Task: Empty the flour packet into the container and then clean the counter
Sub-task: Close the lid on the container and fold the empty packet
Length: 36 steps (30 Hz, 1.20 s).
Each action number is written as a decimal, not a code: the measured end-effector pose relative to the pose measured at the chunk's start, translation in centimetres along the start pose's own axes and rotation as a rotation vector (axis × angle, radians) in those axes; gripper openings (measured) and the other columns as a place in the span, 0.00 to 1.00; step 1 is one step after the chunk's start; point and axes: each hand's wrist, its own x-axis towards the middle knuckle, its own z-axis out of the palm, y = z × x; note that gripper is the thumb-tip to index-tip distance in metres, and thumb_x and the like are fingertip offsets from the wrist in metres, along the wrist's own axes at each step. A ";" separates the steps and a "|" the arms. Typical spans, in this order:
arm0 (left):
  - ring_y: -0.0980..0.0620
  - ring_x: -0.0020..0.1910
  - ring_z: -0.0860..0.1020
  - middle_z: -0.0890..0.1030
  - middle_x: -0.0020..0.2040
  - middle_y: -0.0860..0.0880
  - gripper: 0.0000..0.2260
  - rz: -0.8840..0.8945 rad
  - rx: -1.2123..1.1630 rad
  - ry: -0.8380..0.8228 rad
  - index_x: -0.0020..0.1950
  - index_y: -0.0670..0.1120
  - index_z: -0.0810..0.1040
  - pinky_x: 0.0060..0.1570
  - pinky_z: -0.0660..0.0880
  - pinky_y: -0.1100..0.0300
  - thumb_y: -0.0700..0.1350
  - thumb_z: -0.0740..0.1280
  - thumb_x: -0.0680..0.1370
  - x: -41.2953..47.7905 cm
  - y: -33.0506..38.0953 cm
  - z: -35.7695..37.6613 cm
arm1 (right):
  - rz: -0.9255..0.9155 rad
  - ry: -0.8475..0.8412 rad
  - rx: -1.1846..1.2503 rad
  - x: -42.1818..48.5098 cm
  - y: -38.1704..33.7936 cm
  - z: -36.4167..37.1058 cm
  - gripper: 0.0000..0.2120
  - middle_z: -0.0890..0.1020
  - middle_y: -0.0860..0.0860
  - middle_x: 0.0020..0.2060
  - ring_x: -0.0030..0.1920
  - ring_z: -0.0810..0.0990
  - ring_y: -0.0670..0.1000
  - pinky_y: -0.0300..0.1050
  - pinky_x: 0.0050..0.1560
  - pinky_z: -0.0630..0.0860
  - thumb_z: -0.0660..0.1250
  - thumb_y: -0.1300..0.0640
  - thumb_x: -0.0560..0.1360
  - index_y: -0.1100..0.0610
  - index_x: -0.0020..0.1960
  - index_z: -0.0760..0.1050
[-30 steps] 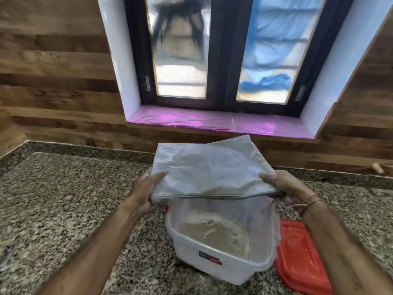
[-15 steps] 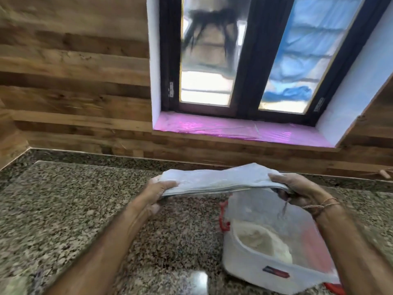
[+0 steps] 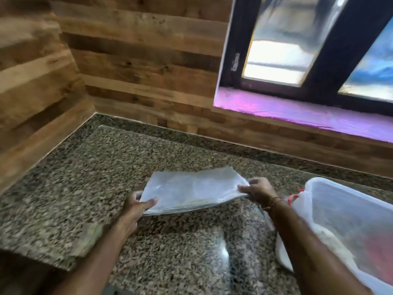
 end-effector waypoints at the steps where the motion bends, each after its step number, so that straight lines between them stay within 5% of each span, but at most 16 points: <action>1: 0.48 0.46 0.78 0.79 0.48 0.47 0.18 -0.003 0.009 0.020 0.62 0.40 0.74 0.46 0.74 0.57 0.36 0.76 0.75 -0.2 -0.9 -0.3 | 0.027 0.011 -0.043 0.3 1.6 1.0 0.09 0.75 0.57 0.27 0.21 0.70 0.48 0.36 0.23 0.64 0.79 0.64 0.70 0.65 0.41 0.79; 8: 0.42 0.54 0.77 0.75 0.55 0.43 0.28 0.021 0.352 0.120 0.64 0.42 0.71 0.53 0.76 0.46 0.45 0.81 0.71 -0.3 -7.4 -0.7 | 0.081 0.150 -0.203 0.7 11.3 3.9 0.19 0.85 0.59 0.42 0.43 0.85 0.61 0.62 0.46 0.83 0.82 0.59 0.63 0.52 0.44 0.73; 11: 0.43 0.49 0.76 0.76 0.52 0.42 0.28 0.059 0.447 0.162 0.63 0.41 0.71 0.48 0.74 0.49 0.44 0.81 0.70 -0.8 -8.5 -0.3 | 0.058 0.172 -0.232 -1.2 10.9 4.3 0.19 0.85 0.59 0.46 0.44 0.84 0.60 0.55 0.45 0.83 0.80 0.58 0.63 0.55 0.51 0.76; 16: 0.39 0.51 0.80 0.80 0.56 0.39 0.31 0.057 0.534 0.191 0.64 0.44 0.70 0.47 0.76 0.49 0.45 0.82 0.68 -1.3 -9.1 0.4 | 0.037 0.199 -0.266 -2.2 11.5 4.1 0.18 0.83 0.57 0.47 0.46 0.78 0.52 0.38 0.39 0.66 0.74 0.68 0.70 0.64 0.59 0.77; 21: 0.37 0.60 0.74 0.73 0.66 0.38 0.36 0.151 0.739 0.289 0.71 0.46 0.66 0.55 0.77 0.42 0.47 0.81 0.69 -3.5 -6.9 2.3 | -0.058 0.237 -0.353 -3.0 11.1 4.1 0.22 0.80 0.59 0.61 0.57 0.79 0.56 0.51 0.60 0.78 0.74 0.60 0.74 0.59 0.66 0.74; 25: 0.37 0.66 0.69 0.69 0.70 0.38 0.36 0.355 0.730 0.240 0.74 0.46 0.65 0.57 0.74 0.39 0.50 0.79 0.72 -5.3 -2.5 6.0 | -0.324 0.287 -0.258 -5.1 7.2 3.1 0.23 0.76 0.53 0.63 0.60 0.78 0.52 0.51 0.61 0.79 0.74 0.55 0.75 0.53 0.69 0.73; 31: 0.42 0.67 0.70 0.70 0.70 0.46 0.31 0.722 0.626 0.106 0.74 0.53 0.65 0.61 0.73 0.41 0.56 0.74 0.75 -10.9 5.0 15.6 | -0.615 0.362 0.052 -9.8 0.6 -5.7 0.21 0.78 0.51 0.59 0.54 0.82 0.46 0.44 0.54 0.82 0.75 0.54 0.74 0.52 0.66 0.76; 36: 0.43 0.70 0.68 0.69 0.72 0.46 0.33 0.934 0.627 0.007 0.76 0.52 0.65 0.64 0.72 0.42 0.60 0.72 0.75 -18.0 7.4 27.2 | -0.681 0.490 0.090 -13.0 4.2 -19.2 0.19 0.80 0.51 0.59 0.55 0.81 0.42 0.25 0.48 0.73 0.74 0.58 0.76 0.51 0.65 0.76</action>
